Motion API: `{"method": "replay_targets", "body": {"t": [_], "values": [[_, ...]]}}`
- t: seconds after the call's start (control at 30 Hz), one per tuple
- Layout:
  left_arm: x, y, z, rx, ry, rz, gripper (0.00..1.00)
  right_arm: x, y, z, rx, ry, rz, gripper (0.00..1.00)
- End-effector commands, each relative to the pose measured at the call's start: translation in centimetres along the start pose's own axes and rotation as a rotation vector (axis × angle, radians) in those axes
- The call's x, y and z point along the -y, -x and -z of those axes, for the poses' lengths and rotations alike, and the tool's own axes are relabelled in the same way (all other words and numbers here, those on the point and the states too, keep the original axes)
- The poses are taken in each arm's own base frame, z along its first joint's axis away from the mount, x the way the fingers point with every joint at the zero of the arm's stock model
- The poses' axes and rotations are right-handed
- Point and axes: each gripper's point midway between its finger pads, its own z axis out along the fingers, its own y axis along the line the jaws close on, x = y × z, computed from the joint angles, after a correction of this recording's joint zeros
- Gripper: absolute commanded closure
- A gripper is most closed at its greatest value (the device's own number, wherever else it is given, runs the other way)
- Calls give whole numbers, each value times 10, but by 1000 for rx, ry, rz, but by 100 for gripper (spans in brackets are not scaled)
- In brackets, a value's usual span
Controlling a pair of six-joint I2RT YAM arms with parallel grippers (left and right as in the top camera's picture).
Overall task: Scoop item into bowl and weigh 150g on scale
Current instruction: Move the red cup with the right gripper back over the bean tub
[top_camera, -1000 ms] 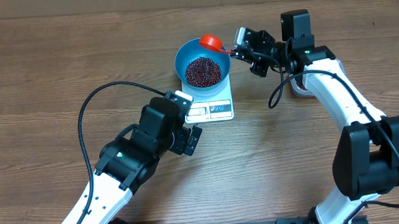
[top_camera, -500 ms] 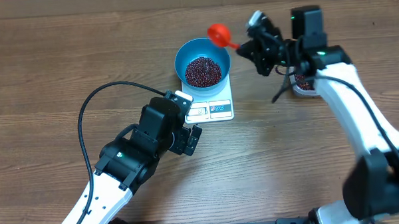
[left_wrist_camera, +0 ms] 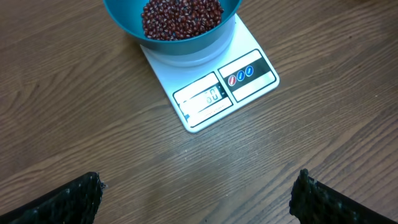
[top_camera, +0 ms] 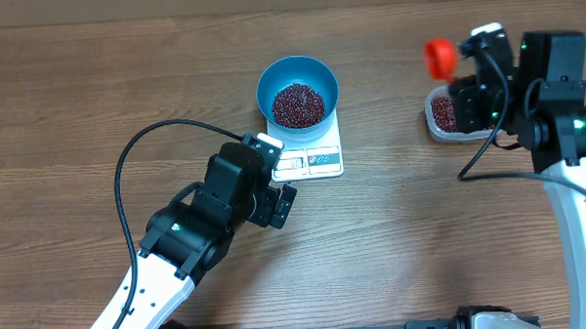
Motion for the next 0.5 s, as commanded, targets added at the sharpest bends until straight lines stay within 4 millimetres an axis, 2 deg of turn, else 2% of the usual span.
{"method": "replay_targets", "body": {"t": [0.0,0.13,0.3,0.47], "values": [[1,1,-1,0,-9,-15,0,36,-9,-3,-47,-153,-127,96],[1,1,-1,0,-10,-15,1,46,-22,-23,-122,-172,-142,96],[1,1,-1,0,-9,-15,0,54,-59,-50,-308,-202,-158,96],[1,1,-1,0,-9,-15,1,73,-91,-57,-449,-333,-224,96]]}}
